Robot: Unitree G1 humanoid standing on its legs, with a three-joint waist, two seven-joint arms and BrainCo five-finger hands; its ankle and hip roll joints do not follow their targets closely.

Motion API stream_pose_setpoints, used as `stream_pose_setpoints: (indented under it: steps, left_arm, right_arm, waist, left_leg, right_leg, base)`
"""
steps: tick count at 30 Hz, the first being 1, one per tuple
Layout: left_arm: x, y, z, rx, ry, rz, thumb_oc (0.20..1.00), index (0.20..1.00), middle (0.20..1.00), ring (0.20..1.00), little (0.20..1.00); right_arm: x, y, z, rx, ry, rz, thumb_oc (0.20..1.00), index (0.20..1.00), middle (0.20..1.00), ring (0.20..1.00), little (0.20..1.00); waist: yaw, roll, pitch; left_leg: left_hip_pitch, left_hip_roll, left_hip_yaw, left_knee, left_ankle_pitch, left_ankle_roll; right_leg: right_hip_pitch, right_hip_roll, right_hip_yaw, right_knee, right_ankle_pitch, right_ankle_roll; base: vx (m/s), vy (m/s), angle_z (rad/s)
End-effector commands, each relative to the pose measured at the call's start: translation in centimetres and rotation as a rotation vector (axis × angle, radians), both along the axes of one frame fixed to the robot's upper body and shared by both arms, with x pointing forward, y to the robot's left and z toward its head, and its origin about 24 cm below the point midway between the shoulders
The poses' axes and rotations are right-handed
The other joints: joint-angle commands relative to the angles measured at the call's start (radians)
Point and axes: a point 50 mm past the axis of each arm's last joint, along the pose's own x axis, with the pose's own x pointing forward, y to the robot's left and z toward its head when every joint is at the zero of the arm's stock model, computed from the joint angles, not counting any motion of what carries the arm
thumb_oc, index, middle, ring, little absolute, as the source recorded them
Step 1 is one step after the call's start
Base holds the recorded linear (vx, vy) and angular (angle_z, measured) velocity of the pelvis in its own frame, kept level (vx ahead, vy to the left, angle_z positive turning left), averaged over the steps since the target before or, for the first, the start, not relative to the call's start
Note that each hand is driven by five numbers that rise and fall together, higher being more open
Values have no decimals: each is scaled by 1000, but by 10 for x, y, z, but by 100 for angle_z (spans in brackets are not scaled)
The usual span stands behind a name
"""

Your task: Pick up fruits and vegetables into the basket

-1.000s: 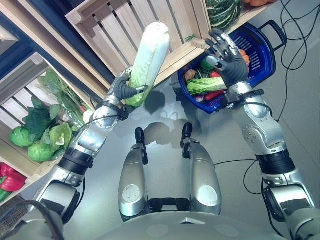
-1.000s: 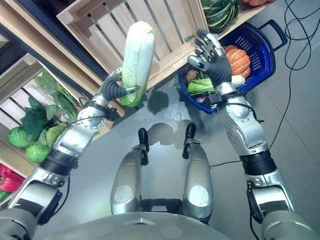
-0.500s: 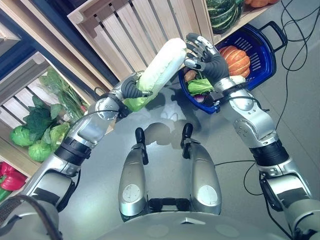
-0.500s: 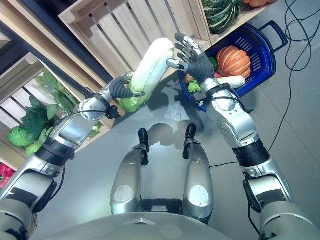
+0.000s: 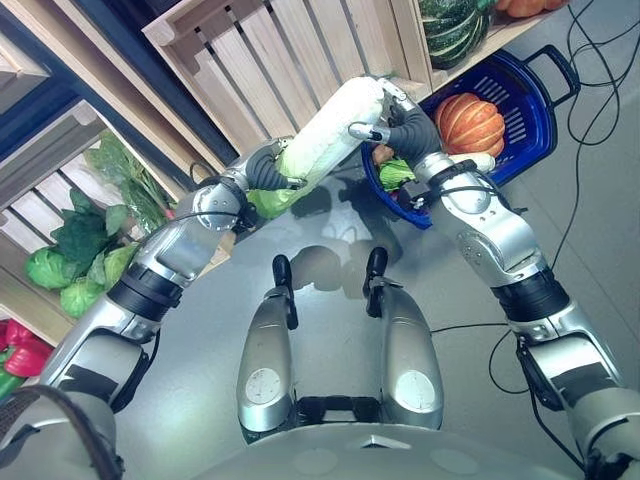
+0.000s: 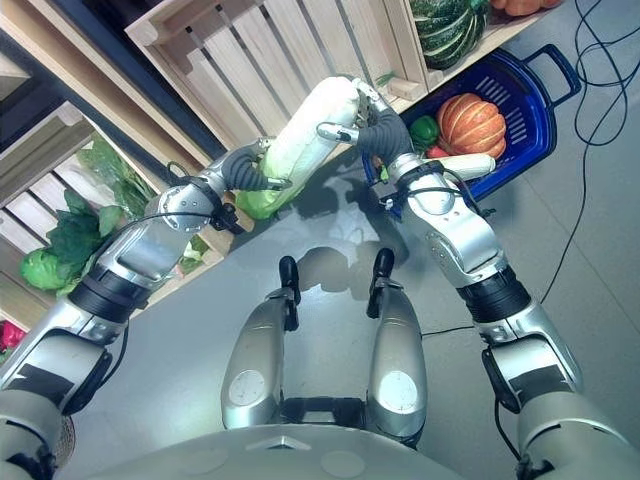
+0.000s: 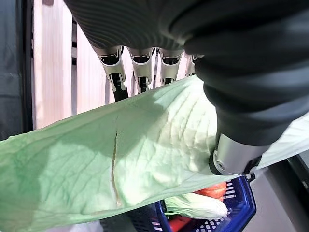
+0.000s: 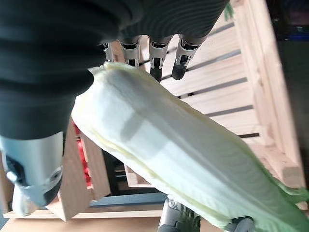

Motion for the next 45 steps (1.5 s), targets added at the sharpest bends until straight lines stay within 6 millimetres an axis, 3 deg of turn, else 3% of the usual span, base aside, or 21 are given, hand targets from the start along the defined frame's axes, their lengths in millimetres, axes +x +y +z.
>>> stream_pose_setpoints:
  steps: [1, 15, 19, 24, 34, 35, 36, 37, 45]
  left_arm:
    - [-13, -17, 35, -35, -174, -119, 200, 200, 200, 200, 200]
    - [-21, -32, 21, -115, -71, -255, 200, 200, 200, 200, 200]
    - [-21, -34, 20, -59, -109, -254, 200, 200, 200, 200, 200]
    - [-19, -30, 26, -2, -156, -236, 200, 200, 200, 200, 200]
    - [-16, -23, 38, 96, -177, -231, 200, 200, 200, 200, 200]
    - [-16, -22, 39, 106, -179, -231, 200, 200, 200, 200, 200]
    - [-16, -22, 40, 118, -179, -231, 200, 200, 200, 200, 200]
    - [-15, -21, 41, 127, -177, -231, 200, 200, 200, 200, 200]
    - [-14, -18, 46, 155, -166, -223, 200, 200, 200, 200, 200]
  right_arm:
    - [-9, 23, 15, 134, -12, 159, 1000, 1000, 1000, 1000, 1000]
    - [-24, 52, 10, 374, 102, 446, 1000, 1000, 1000, 1000, 1000]
    - [-28, 60, 8, 446, 130, 529, 1000, 1000, 1000, 1000, 1000]
    - [-27, 62, 6, 416, 129, 516, 1000, 1000, 1000, 1000, 1000]
    - [-18, 55, -1, 114, 103, 435, 1000, 1000, 1000, 1000, 1000]
    - [-17, 54, -1, 90, 97, 430, 925, 925, 925, 925, 925]
    - [-15, 53, -1, 53, 82, 414, 492, 492, 492, 492, 492]
    - [-15, 52, 0, 23, 64, 406, 200, 200, 200, 200, 200]
    - [-7, 41, 14, -152, -61, 276, 200, 200, 200, 200, 200]
  waist:
    - [0, -9, -70]
    - [31, -20, -88]
    - [35, -20, -92]
    - [40, -23, -96]
    - [43, -34, -94]
    - [43, -34, -94]
    - [43, -34, -93]
    - [43, -34, -92]
    - [37, -33, -85]
  left_leg:
    - [0, -55, 44, 8, -61, 76]
    - [16, -62, 32, -9, -59, 79]
    - [21, -66, 26, -11, -59, 79]
    - [23, -67, 24, -16, -58, 79]
    - [23, -65, 24, -18, -53, 77]
    - [23, -65, 24, -17, -53, 77]
    - [23, -65, 24, -17, -54, 77]
    - [23, -65, 24, -17, -54, 76]
    - [17, -64, 24, -11, -55, 75]
  right_leg:
    - [64, -10, 41, -42, -43, 82]
    - [92, -17, 23, -71, -30, 90]
    - [98, -17, 24, -77, -27, 93]
    - [103, -19, 23, -85, -23, 96]
    - [107, -18, 23, -91, -20, 94]
    - [107, -18, 23, -91, -20, 94]
    - [108, -18, 23, -91, -20, 93]
    - [108, -18, 23, -91, -21, 92]
    - [99, -15, 29, -82, -26, 89]
  base:
    - [0, 0, 0]
    - [-6, -16, 4]
    - [5, -7, 5]
    - [0, -2, 1]
    - [0, 0, 0]
    - [0, 0, 0]
    - [0, 0, 0]
    - [0, 0, 0]
    - [0, 0, 0]
